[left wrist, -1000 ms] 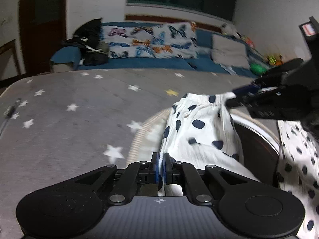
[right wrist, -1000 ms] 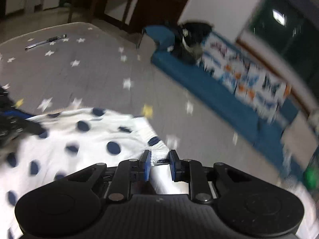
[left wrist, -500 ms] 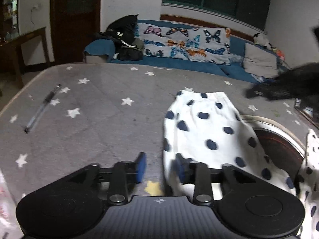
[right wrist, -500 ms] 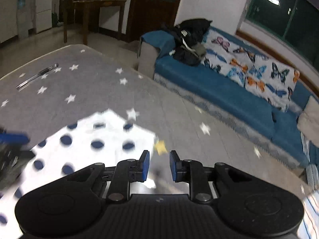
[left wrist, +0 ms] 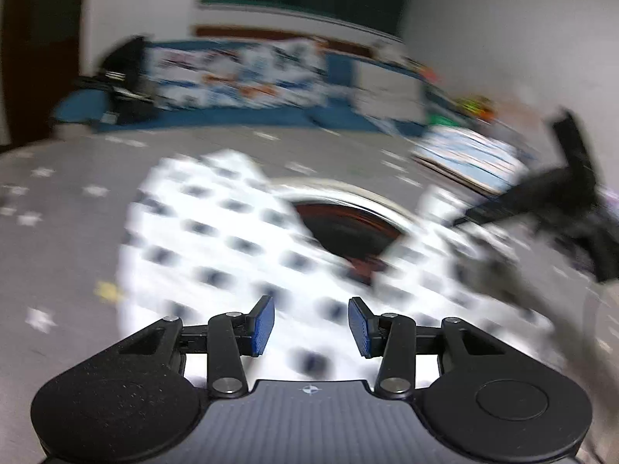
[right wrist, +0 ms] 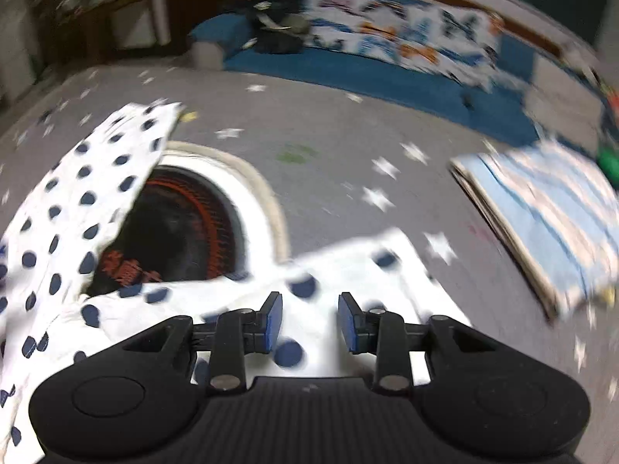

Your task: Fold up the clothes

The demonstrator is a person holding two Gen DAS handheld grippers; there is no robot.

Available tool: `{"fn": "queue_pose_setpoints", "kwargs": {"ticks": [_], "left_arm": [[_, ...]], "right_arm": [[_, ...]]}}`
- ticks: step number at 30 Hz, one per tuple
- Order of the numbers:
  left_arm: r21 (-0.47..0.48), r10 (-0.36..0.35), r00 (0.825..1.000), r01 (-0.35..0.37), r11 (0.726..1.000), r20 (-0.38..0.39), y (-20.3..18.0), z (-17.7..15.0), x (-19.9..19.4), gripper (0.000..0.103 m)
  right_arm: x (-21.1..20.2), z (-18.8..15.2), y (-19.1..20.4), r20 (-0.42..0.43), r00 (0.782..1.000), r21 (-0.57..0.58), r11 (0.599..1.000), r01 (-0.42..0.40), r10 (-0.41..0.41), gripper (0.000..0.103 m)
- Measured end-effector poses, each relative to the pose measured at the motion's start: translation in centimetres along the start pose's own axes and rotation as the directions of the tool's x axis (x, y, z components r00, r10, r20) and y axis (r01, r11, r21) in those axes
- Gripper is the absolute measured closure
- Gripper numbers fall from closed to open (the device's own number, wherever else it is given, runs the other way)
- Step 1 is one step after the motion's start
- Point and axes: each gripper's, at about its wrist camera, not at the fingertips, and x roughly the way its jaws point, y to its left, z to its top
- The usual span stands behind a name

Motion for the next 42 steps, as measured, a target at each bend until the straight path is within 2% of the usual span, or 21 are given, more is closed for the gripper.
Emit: {"fn": "queue_pose_setpoints", "kwargs": {"ticks": [3,5,8,10,15,18,22,25,29,32,38,42], "left_arm": [[0.045,-0.115,0.991,0.119,0.992,-0.069,-3.7,-1.3,1.0,0.057],[0.077,-0.184,0.976,0.193,0.978,-0.115,-6.0,-2.2,1.6,0.057],[0.124,-0.249,0.953,0.272,0.954,-0.172,-8.4,-3.5,2.3,0.057],[0.123,-0.292,0.934,0.321,0.939,-0.205,-9.3,-4.2,2.7,0.058],[0.153,-0.349,0.909,0.387,0.909,-0.229,-10.2,-5.4,2.7,0.059],[0.145,-0.386,0.890,0.427,0.893,-0.242,-10.3,-5.7,2.7,0.058],[0.132,-0.398,0.888,0.434,0.891,-0.232,-10.3,-6.1,2.3,0.058],[0.127,-0.396,0.890,0.430,0.894,-0.225,-10.5,-6.4,2.0,0.057],[0.112,-0.386,0.902,0.411,0.905,-0.193,-9.9,-6.7,0.7,0.057],[0.088,-0.354,0.923,0.369,0.925,-0.148,-9.0,-6.9,-0.7,0.057],[0.004,-0.188,0.980,0.189,0.982,-0.056,-5.4,-7.2,-3.3,0.057],[-0.075,-0.045,0.999,0.045,0.996,-0.011,-2.4,-7.0,-4.1,0.057]], "right_arm": [[0.2,-1.0,-2.2,0.004,1.000,0.081,0.997,0.007,-0.008,0.071],[0.7,-1.1,-3.0,0.008,1.000,0.106,0.994,0.015,-0.016,0.071],[1.7,-0.8,-3.7,0.013,1.000,0.126,0.992,0.024,-0.026,0.071],[2.3,-0.5,-3.9,0.014,0.999,0.126,0.992,0.027,-0.029,0.069],[4.1,1.4,-3.5,0.051,0.998,0.098,0.995,0.038,-0.043,0.066],[5.1,2.5,-3.9,0.072,0.996,0.086,0.995,0.044,-0.050,0.058],[6.1,3.7,-4.6,0.088,0.995,0.090,0.995,0.030,-0.038,0.053],[5.6,3.9,-4.6,0.086,0.995,0.091,0.995,0.032,-0.040,0.052],[3.4,2.9,-3.9,0.092,0.995,0.064,0.998,0.019,-0.024,0.052],[1.3,1.6,-2.7,0.088,0.996,0.019,1.000,-0.013,0.012,0.051],[-1.9,-2.0,0.5,0.073,0.992,-0.057,0.993,-0.098,0.103,0.049],[-3.7,-4.9,3.0,0.069,0.985,-0.094,0.984,-0.149,0.156,0.048]]}}
